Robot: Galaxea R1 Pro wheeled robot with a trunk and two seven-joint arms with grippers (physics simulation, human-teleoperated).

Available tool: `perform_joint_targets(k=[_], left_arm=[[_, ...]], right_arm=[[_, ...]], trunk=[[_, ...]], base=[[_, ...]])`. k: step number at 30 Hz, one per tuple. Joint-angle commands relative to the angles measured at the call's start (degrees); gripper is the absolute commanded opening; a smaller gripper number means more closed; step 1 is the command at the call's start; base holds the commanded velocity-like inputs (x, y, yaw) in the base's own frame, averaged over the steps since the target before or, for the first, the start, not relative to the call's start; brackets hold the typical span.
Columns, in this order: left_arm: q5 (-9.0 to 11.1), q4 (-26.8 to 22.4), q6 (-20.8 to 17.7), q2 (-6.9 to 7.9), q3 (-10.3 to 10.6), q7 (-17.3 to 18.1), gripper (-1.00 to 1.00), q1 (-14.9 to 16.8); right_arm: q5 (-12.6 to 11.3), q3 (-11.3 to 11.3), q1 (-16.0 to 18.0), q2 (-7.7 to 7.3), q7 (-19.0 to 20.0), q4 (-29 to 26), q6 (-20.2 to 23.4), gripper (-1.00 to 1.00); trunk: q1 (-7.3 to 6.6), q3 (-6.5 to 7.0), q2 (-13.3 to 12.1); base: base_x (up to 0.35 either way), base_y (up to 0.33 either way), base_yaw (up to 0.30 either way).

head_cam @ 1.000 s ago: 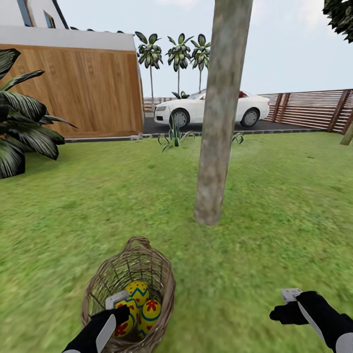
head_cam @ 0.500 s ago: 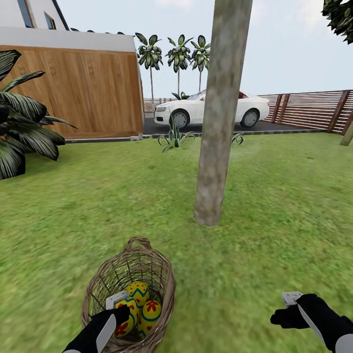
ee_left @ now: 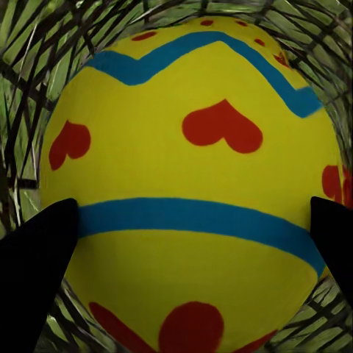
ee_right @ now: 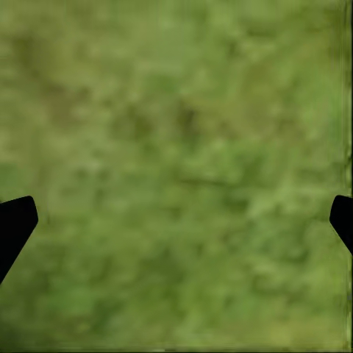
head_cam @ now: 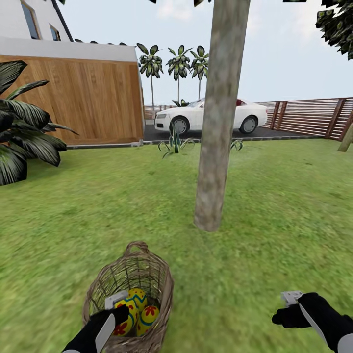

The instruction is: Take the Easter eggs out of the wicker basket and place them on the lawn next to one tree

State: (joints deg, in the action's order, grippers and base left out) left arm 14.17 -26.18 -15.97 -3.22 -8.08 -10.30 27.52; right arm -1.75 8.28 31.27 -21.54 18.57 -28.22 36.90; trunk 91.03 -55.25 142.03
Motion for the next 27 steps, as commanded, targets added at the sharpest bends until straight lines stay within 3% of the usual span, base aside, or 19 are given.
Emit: perform_joint_targets(k=[1, 2, 4, 11, 14, 15, 27], left_arm=[[0.64, -0.18, -0.34, 0.02, -0.16, -0.28, -1.0, -0.01], [0.61, -0.19, -0.31, -0.06, -0.08, -0.28, -1.0, -0.01], [0.59, -0.16, -0.21, -0.17, -0.02, -0.32, -1.0, -0.01], [0.59, -0.1, -0.11, -0.21, -0.01, -0.25, -1.0, -0.01], [0.51, -0.1, -0.31, -0.81, 0.07, 0.83, -1.0, -0.01], [0.49, -0.1, -0.35, -0.93, 0.08, 1.33, -1.0, -0.01], [0.42, -0.01, -0.29, -1.12, 0.01, 1.69, -1.0, -0.01]], right_arm=[[-0.19, 0.36, 0.02, -0.99, 0.31, -0.11, 0.27, 1.0], [-0.19, 0.4, 0.02, -1.5, 1.66, -0.36, 0.18, 1.0], [-0.13, 0.46, 0.02, -1.07, 2.46, -1.67, 0.33, 1.0], [0.95, 0.84, 0.01, -0.97, 2.36, -1.44, 0.38, 1.0], [1.96, 0.69, 0.02, -0.8, 2.28, -1.31, 7.86, 1.0], [1.99, 0.71, 0.02, -0.78, 2.25, -1.31, 8.49, 1.0], [2.1, 0.83, 0.02, 0.09, 1.91, -1.31, 8.89, 1.0]], trunk=[[-0.24, 0.12, -0.39], [-0.46, 0.3, -0.79], [-0.9, 0.66, -1.59], [-2.43, 1.88, -4.4], [-3.09, 2.41, -5.6], [-3.31, 2.58, -6.0], [-5.95, 4.74, -10.82]], base=[[0.0, 0.0, 0.0], [0.0, 0.0, 0.028], [0.0, 0.0, 0.008], [0.0, 0.0, 0.0], [0.0, 0.0, 0.0], [0.0, 0.0, 0.0], [-0.039, 0.128, 0.0]])
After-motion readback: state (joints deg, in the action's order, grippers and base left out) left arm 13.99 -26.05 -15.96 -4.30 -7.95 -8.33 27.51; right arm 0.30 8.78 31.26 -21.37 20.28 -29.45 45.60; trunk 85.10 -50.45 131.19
